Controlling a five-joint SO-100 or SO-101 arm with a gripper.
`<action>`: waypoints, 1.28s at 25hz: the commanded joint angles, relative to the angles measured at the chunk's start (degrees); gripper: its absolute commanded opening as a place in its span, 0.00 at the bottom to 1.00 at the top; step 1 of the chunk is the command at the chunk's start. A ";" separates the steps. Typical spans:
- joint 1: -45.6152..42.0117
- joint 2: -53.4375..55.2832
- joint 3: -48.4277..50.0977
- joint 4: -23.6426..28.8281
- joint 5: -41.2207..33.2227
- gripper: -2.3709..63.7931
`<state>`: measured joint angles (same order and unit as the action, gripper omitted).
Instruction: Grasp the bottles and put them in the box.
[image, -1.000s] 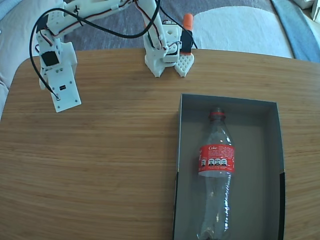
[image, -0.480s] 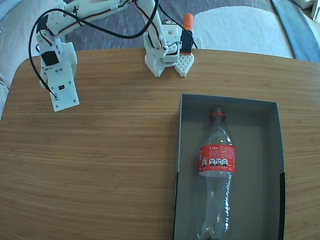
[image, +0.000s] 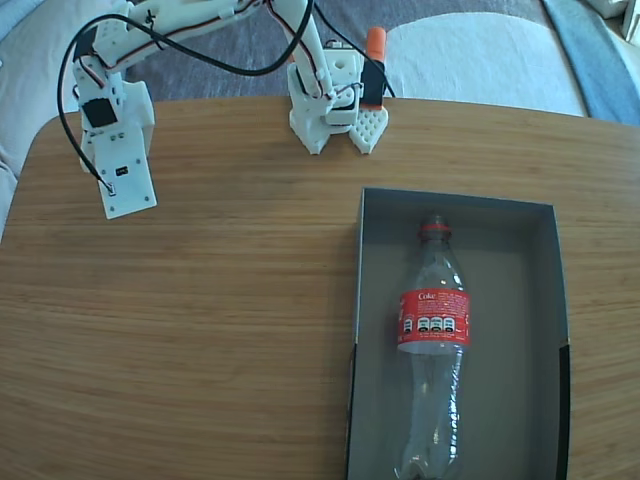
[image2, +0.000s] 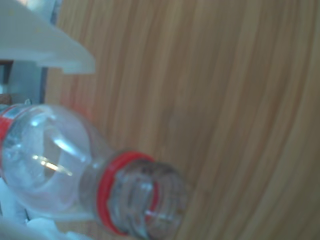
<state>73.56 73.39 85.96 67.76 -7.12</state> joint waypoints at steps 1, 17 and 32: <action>-0.35 -0.26 -1.58 -0.18 0.26 0.67; -0.35 -0.97 3.16 -3.96 -0.18 0.67; -0.44 -0.97 4.66 -4.83 0.00 0.53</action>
<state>73.21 71.46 91.93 63.19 -7.12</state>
